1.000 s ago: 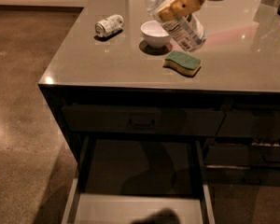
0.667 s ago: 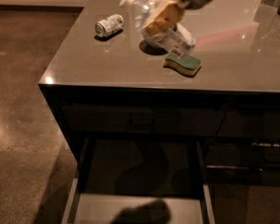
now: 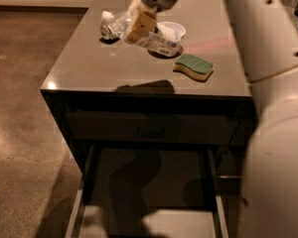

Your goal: Pick blue plastic bottle from middle drawer and place on counter

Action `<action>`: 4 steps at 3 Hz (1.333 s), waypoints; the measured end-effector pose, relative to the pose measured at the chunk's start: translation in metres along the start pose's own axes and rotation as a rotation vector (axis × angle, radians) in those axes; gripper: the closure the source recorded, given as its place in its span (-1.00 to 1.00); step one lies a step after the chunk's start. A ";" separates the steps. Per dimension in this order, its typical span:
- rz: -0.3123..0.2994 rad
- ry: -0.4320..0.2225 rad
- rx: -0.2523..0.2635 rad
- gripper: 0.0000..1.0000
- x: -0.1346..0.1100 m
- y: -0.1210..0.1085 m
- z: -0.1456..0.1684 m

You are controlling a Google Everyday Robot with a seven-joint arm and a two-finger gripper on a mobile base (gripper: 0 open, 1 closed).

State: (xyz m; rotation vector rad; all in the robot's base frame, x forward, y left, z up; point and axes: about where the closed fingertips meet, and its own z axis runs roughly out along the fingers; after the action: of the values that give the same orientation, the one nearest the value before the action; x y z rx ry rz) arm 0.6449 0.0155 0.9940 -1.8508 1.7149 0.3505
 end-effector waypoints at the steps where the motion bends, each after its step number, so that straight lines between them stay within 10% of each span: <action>1: -0.052 0.072 -0.006 0.17 -0.008 -0.023 0.038; 4: -0.122 0.209 -0.126 -1.00 0.007 -0.022 0.124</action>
Offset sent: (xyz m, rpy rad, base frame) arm 0.0211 0.0362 -0.1127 -0.3891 0.1798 0.1777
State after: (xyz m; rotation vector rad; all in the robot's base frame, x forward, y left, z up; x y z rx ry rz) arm 0.6916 0.0814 0.8965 -2.1382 1.7383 0.2262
